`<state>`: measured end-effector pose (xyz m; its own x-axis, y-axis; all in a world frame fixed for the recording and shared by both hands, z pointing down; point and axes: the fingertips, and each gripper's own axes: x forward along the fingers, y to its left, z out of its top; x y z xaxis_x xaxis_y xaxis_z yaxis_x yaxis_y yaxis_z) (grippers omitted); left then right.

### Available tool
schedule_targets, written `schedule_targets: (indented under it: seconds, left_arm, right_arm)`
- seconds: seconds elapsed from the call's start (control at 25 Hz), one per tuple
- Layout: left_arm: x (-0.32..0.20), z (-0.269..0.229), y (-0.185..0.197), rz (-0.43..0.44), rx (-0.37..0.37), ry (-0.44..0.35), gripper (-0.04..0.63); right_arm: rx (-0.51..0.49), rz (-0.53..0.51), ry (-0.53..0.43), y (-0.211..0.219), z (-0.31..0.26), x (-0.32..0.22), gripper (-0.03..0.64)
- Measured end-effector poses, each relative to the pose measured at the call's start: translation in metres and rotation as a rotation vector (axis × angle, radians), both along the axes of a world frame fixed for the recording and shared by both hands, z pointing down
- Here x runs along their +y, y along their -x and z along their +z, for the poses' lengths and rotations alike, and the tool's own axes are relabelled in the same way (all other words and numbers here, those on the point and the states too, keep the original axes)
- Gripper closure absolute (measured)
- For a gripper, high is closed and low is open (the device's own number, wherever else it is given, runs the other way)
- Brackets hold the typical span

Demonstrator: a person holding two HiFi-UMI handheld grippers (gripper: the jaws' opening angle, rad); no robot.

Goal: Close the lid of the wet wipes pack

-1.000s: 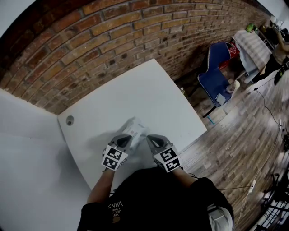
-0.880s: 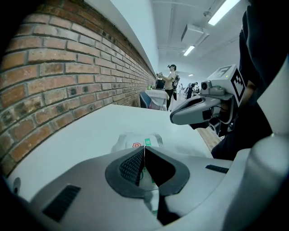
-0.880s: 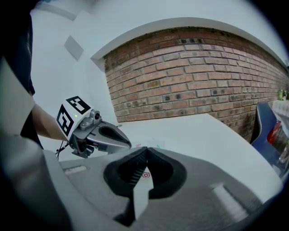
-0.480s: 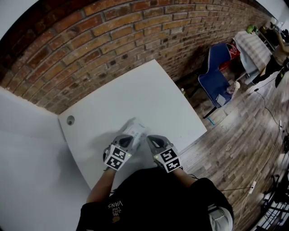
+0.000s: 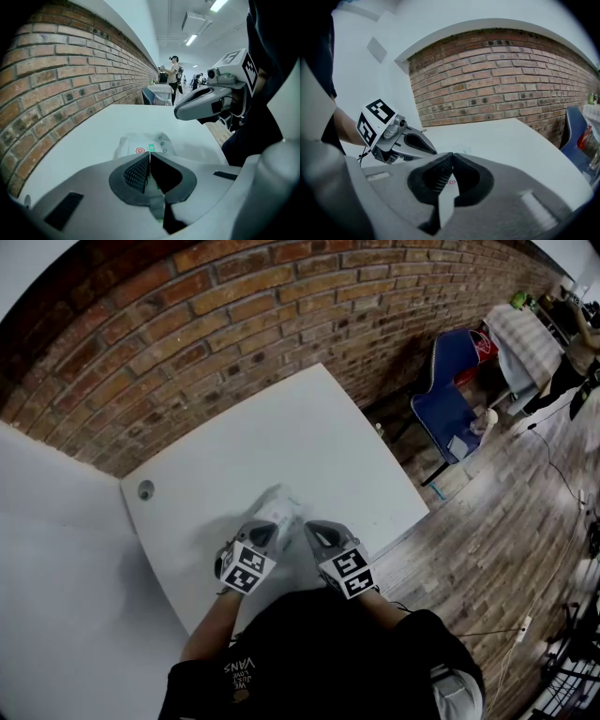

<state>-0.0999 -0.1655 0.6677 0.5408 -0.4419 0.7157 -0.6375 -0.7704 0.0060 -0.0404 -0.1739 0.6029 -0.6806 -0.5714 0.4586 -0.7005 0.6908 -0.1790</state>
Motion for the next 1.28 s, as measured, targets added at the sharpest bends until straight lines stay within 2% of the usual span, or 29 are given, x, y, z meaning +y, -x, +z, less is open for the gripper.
schedule_targets:
  seconds: [0.56, 0.76, 1.0, 1.28]
  left_arm:
    - [-0.0012, 0.0033, -0.0018, -0.012, -0.024, 0.010, 0.598]
    - [0.0004, 0.0062, -0.0001, -0.007, -0.053, 0.006, 0.598]
    - [0.0013, 0.0072, -0.0029, 0.048, -0.139, -0.035, 0.598]
    - [-0.0009, 0.0059, -0.0013, -0.003, -0.059, 0.001, 0.598]
  right_arm:
    - [0.000, -0.003, 0.006, 0.0004, 0.0010, -0.0013, 0.620]
    - [0.002, -0.005, 0.004, 0.0017, 0.0018, -0.0005, 0.620]
    - [0.000, -0.005, 0.003, 0.0015, 0.0003, 0.0005, 0.620]
    - [-0.006, 0.001, -0.004, 0.0002, -0.0014, -0.0008, 0.620]
